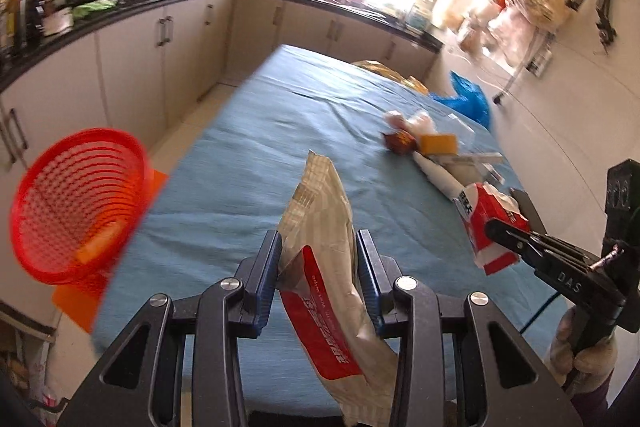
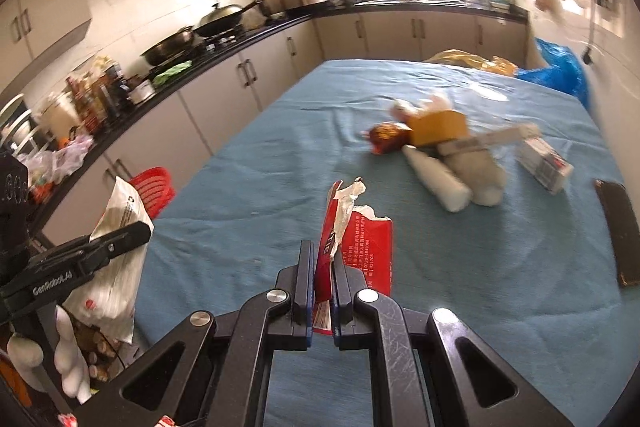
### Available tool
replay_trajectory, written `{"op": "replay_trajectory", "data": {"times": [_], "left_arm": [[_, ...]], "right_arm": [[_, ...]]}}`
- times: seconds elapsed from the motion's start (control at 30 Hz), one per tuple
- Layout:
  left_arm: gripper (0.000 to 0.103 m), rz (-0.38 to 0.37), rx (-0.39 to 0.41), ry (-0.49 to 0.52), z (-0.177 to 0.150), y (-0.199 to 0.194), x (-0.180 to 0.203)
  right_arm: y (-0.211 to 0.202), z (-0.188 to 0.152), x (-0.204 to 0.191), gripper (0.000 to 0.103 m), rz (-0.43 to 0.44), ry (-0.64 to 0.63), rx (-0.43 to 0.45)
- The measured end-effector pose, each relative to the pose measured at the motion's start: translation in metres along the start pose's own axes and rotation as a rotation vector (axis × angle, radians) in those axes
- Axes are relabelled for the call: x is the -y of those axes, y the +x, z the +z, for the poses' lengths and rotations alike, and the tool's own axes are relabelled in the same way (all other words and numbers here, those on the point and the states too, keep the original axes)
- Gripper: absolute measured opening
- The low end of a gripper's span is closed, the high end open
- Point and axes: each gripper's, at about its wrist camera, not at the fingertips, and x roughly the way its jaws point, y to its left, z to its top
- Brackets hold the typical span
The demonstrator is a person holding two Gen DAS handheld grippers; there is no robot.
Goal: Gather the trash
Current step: 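Carry the bag and packet to the red basket and open both tools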
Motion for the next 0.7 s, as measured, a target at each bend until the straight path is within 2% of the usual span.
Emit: {"op": "replay_trajectory", "data": {"times": [0.4, 0.7], "left_arm": [[0.037, 0.202, 0.096, -0.135, 0.037, -0.035, -0.128], [0.037, 0.244, 0.087, -0.269, 0.055, -0.021, -0.207]], "right_arm": [[0.052, 0.035, -0.105, 0.007, 0.179, -0.12, -0.048], [0.115, 0.065, -0.185, 0.007, 0.382, -0.122, -0.115]]}}
